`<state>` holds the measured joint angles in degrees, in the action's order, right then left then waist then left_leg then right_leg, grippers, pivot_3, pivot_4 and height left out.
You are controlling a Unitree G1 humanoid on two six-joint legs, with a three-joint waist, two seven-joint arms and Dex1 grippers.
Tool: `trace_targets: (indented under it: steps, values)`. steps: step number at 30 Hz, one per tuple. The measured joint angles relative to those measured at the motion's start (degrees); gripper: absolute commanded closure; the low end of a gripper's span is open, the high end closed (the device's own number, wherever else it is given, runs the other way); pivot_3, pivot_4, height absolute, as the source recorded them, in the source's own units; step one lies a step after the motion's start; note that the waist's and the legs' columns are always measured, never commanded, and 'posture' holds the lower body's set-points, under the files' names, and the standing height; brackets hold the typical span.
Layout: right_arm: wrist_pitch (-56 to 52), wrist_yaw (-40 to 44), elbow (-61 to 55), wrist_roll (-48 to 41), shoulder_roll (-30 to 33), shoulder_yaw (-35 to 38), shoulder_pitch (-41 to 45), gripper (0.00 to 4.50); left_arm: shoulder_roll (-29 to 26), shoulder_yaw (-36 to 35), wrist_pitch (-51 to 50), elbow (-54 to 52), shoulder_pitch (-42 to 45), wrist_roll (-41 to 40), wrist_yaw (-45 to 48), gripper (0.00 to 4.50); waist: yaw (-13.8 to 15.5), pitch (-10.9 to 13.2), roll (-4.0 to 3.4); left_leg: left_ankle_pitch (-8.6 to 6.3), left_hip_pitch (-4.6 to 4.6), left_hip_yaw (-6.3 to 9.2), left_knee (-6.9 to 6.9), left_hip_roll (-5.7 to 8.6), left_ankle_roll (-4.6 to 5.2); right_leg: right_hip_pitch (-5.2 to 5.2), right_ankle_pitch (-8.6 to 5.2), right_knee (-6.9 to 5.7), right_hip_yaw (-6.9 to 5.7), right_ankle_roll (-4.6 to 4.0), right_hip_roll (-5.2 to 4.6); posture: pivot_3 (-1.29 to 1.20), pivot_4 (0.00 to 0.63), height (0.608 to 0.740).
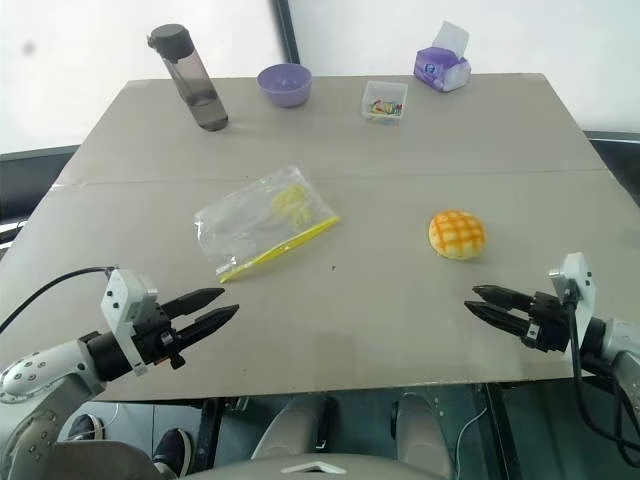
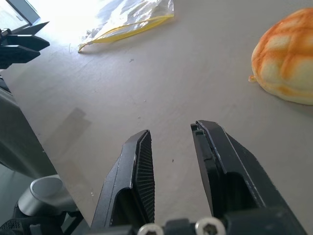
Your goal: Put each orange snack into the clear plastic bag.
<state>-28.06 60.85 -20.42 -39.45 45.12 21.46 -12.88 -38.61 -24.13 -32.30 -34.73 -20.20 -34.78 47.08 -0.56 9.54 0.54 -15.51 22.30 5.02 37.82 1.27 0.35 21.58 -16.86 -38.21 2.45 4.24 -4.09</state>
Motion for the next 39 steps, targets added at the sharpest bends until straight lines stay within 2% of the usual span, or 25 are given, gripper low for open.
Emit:
trace_targets:
  steps: [4,26,31,32,33,36,39]
  values:
    - [0.2,-0.2,0.3,0.0,-0.5,0.0,0.8,3.03,0.0,0.7,1.2,1.6,2.5,0.6,-0.1,2.28,0.0,0.0,0.00,0.00,-0.01,0.03,0.00,0.01,0.00,-0.01,0.00,0.00,-0.03,0.00,0.01,0.00,0.150,0.740]
    - [0.5,0.1,2.6,0.5,-0.4,-0.3,3.4,3.03,0.1,4.3,2.3,3.8,3.3,1.6,-1.0,2.28,0.0,0.0,0.00,0.00,-0.01,0.00,-0.03,0.01,0.00,0.00,0.00,0.00,-0.01,0.00,0.01,0.00,0.150,0.740]
    - [4.6,2.8,3.2,1.9,-0.2,-0.6,5.0,0.78,-0.1,4.1,-0.2,4.7,5.5,-1.4,-1.0,0.06,-0.1,0.0,0.00,0.00,-0.02,0.01,-0.03,0.01,0.00,-0.01,0.00,0.00,-0.03,0.01,0.01,0.00,0.150,0.740]
    - [5.2,3.2,3.1,2.2,-0.2,-0.7,5.0,0.28,-0.1,3.8,-1.0,4.7,6.0,-2.7,-1.0,0.00,-0.1,0.0,0.00,0.00,-0.02,0.02,-0.03,0.01,0.00,-0.01,0.01,0.00,-0.04,0.01,0.02,0.00,0.150,0.740]
    - [5.6,3.4,2.9,2.3,-0.2,-0.9,5.0,0.05,-0.1,3.4,-1.3,4.7,6.4,-3.5,-1.0,0.00,-0.1,0.0,0.00,0.00,-0.01,0.04,-0.03,0.00,0.00,0.00,0.00,0.00,-0.05,0.01,0.01,0.00,0.150,0.740]
    - [5.5,3.9,1.1,1.4,-0.1,-1.1,5.2,0.05,-0.4,1.2,-2.4,5.2,8.0,-7.0,-0.9,0.00,-0.1,0.0,0.00,0.00,-0.02,0.02,-0.03,0.01,0.00,0.00,0.01,0.00,-0.02,0.01,0.01,0.00,0.150,0.740]
    - [5.5,3.9,-0.5,1.3,0.5,-2.1,6.5,0.05,-0.4,-0.4,-2.4,7.5,9.8,-7.0,-2.4,0.00,-0.2,0.0,-0.01,0.00,-0.07,0.01,-0.03,0.00,0.00,0.00,0.01,-0.02,-0.02,0.01,0.03,0.00,0.150,0.740]
